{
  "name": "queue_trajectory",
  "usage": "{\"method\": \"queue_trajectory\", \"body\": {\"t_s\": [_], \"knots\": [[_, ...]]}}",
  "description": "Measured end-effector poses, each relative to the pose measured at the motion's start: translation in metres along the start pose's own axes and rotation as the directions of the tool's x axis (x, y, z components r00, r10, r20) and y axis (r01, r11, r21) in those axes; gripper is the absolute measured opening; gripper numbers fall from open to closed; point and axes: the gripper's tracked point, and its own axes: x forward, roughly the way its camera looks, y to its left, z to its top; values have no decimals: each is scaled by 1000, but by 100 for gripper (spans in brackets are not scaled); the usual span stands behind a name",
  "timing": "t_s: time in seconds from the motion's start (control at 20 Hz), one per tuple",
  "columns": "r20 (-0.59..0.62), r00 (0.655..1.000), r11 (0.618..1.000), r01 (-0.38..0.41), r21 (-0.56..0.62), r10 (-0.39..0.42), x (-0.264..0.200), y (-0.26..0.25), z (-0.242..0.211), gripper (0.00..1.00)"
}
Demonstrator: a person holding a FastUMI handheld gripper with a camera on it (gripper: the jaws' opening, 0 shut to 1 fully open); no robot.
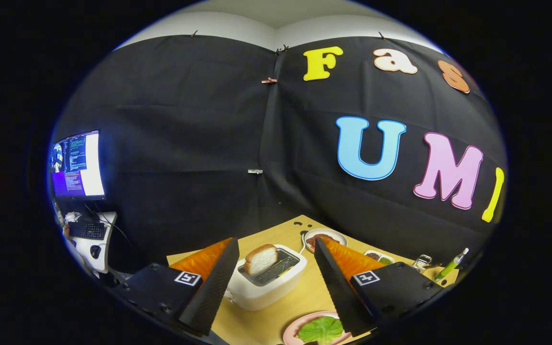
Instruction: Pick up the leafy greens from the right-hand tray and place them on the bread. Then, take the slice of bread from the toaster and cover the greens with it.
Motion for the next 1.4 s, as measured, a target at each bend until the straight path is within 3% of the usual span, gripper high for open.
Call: {"method": "queue_trajectory", "body": {"t_s": [0.3, 0.55, 0.85, 1.05, 1.15, 1.4], "knots": [[-107, 994, 994, 1, 109, 10, 52, 11, -39, 98], [-235, 972, 979, 53, 199, -5, 97, 6, -88, 98], [-251, 968, 932, 68, 356, 25, 141, 19, -91, 99], [-353, 935, 903, 133, 408, 22, 158, 23, -131, 96], [-392, 920, 907, 155, 393, 13, 162, 26, -149, 85], [-390, 921, 896, 174, 409, -1, 158, 26, -150, 17]]}}
